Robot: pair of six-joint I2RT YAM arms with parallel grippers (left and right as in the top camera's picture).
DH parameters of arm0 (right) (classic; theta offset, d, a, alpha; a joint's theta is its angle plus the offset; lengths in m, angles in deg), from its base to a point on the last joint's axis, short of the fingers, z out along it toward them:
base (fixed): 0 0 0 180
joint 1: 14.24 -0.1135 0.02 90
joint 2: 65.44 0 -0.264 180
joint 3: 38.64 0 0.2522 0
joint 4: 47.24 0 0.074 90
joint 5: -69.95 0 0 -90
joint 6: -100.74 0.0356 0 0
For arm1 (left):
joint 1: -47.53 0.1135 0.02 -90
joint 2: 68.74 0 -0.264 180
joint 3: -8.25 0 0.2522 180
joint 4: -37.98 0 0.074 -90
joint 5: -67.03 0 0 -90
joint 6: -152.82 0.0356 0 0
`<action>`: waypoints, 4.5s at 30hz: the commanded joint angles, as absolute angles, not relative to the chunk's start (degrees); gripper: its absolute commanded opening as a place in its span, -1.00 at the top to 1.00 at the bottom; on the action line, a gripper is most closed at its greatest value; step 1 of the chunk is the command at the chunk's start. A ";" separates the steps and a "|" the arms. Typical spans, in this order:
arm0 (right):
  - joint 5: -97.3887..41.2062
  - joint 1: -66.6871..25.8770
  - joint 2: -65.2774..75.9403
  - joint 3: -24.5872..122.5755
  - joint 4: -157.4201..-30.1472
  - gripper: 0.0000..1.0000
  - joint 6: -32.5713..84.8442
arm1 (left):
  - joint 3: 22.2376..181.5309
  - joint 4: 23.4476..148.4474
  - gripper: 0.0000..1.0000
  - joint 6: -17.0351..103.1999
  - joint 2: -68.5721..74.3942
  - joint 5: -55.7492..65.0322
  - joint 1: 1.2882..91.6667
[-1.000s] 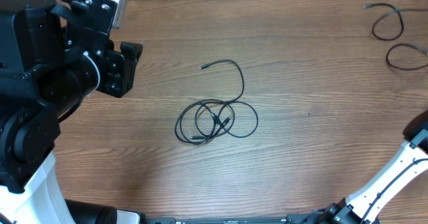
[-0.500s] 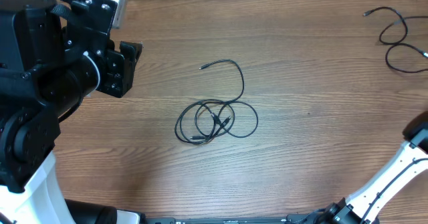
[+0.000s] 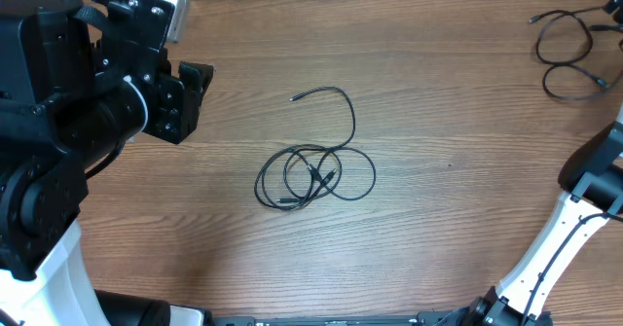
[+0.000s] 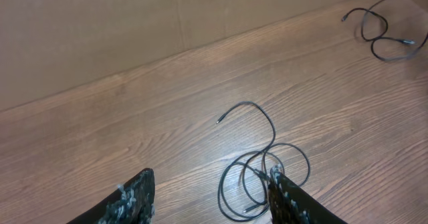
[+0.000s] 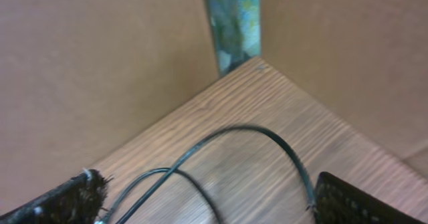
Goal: Untangle cables
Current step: 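Place the cable at the upper right of the table and release, then reach the right gripper to the center tangle and grasp a cable, then lift the cable with the right gripper and pull it up-right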
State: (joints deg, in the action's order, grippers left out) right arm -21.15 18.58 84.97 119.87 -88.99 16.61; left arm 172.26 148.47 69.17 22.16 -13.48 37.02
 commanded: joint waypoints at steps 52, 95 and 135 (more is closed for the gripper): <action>-16.65 -54.53 62.26 101.66 -140.72 -1.00 64.85 | 172.11 143.16 -0.27 70.39 22.37 -19.01 36.63; -14.29 -59.41 43.64 112.48 -125.92 0.92 28.15 | 172.55 133.13 0.16 65.63 21.89 -40.25 36.70; -28.78 -46.27 35.16 128.48 -130.19 0.92 25.44 | 172.55 135.18 0.37 64.97 21.37 -38.57 36.70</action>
